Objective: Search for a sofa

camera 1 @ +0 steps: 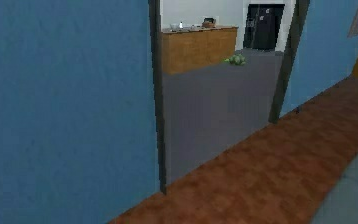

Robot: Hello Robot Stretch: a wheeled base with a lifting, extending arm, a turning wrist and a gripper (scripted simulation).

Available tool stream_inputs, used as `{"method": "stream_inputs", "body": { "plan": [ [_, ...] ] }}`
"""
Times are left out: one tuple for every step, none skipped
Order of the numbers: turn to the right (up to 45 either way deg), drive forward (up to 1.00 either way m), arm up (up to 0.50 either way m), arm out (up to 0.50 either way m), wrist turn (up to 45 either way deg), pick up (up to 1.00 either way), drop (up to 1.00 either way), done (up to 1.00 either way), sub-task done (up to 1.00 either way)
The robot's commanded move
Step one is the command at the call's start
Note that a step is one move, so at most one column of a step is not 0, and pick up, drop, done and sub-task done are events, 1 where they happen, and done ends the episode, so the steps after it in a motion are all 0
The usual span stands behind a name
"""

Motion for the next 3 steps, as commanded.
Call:
{"method": "stream_inputs", "body": {
  "plan": [
    [0.0, 0.15, 0.00, 0.00, 0.0, 0.00, 0.00, 0.00, 0.00],
    [45.0, 0.00, 0.00, 0.00, 0.0, 0.00, 0.00, 0.00, 0.00],
    [15.0, 0.00, 0.00, 0.00, 0.0, 0.00, 0.00, 0.00, 0.00]
  ]
}}
